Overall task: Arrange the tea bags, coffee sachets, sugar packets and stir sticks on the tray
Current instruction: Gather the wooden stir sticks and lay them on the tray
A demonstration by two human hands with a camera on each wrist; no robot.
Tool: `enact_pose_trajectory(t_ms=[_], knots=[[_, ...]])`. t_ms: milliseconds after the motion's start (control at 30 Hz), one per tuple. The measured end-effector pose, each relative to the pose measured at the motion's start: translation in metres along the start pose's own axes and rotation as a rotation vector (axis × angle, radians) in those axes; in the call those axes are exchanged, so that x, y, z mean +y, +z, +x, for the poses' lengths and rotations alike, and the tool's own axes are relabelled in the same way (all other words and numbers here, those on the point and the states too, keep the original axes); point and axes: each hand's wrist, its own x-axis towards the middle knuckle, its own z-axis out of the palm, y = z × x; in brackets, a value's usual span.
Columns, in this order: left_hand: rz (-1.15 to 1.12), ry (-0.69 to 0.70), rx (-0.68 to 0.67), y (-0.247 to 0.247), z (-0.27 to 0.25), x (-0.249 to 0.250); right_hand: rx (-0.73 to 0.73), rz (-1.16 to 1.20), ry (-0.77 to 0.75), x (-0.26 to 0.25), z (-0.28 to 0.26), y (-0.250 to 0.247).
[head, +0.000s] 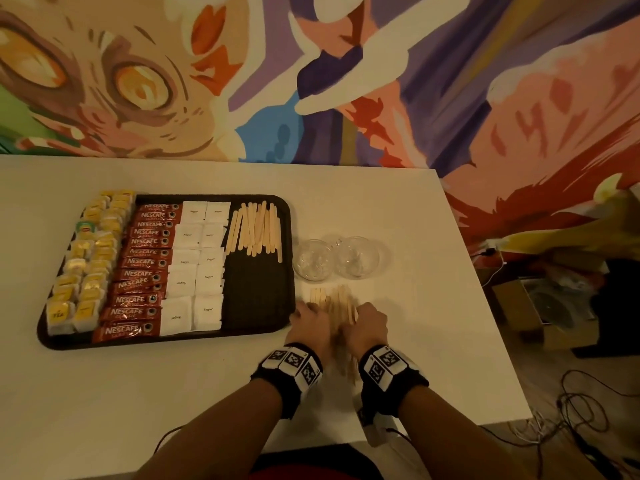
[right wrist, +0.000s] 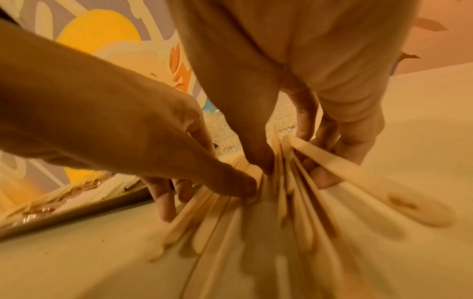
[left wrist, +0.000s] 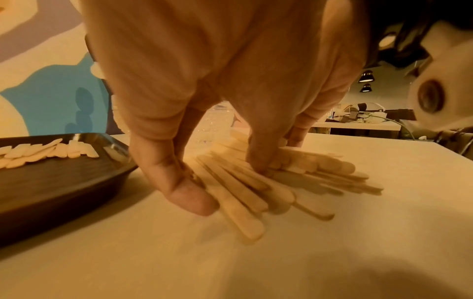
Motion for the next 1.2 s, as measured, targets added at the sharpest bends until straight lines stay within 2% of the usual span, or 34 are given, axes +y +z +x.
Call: enact_pose_trajectory(t_ms=[100,267,533,733,933,1200], knots=[[0.055,-0.02,0.007,-0.002,0.001,0.006,0.018,0.025,-0.009,0.006,0.005,0.001],[0.025,-0.033,0.006,-0.001,0.004,0.006,0.051,0.041,-0.053,0.014,0.007,-0.002],[0.118,-0.054,0.038,0.005,0.007,0.011,0.087,0.286,0.003,0.029,0.011,-0.005],[0.227,-0.041,0.064,0.008,0.011,0.009,0.141,0.571,0.089,0.036,0.025,-0.003],[0.335,-0.054,0.028,0.02,0.016,0.011,0.131,0.701,0.112,0.037,0.032,-0.017],[0.24,-0.103,-0.046,0.017,0.011,0.008,0.082,1.004,0.233,0.03,0.035,-0.022]])
